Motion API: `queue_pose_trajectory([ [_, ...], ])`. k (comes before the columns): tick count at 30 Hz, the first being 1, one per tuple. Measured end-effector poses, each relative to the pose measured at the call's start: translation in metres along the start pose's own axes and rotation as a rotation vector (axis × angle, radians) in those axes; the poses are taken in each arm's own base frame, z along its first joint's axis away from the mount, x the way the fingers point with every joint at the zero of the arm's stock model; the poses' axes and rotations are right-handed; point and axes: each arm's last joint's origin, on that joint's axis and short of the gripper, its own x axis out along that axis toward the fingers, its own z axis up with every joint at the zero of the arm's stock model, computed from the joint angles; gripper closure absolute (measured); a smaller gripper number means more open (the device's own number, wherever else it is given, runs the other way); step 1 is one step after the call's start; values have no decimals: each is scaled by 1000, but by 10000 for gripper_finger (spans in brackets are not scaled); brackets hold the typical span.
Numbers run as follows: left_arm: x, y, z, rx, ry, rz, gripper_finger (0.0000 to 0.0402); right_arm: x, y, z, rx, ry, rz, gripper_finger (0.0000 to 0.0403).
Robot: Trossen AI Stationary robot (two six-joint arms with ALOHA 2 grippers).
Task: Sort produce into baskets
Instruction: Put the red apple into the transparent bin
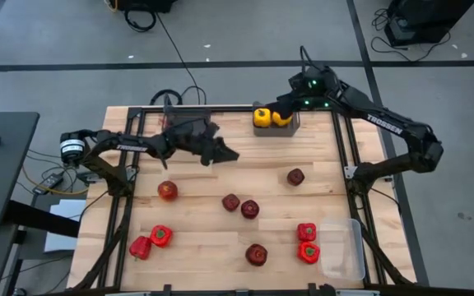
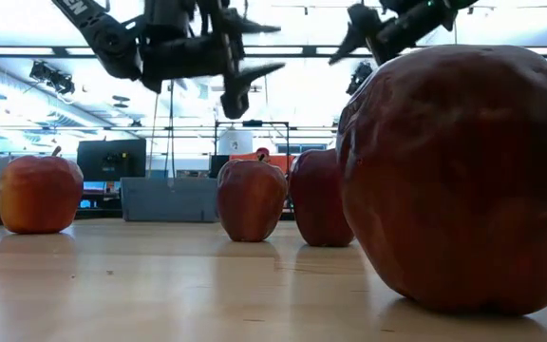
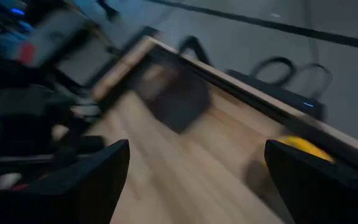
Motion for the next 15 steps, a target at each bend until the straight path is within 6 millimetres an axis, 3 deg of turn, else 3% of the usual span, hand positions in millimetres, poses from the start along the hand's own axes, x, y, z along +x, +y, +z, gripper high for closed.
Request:
queue_pose_trajectory([
  [4,1,-7,7,57,-137,-9,179,-8,9,5,-30,-57,67,21],
  [8,0,-7,8,64,-149,-7,179,-15,14,14,-109,-151,104,30],
  [12,0,-12,11,78,-177,-46,192,-20,23,24,-63,-246,224,74],
  [15,-3,-24,12,180,-190,-72,216,-17,30,19,45,-180,270,121],
])
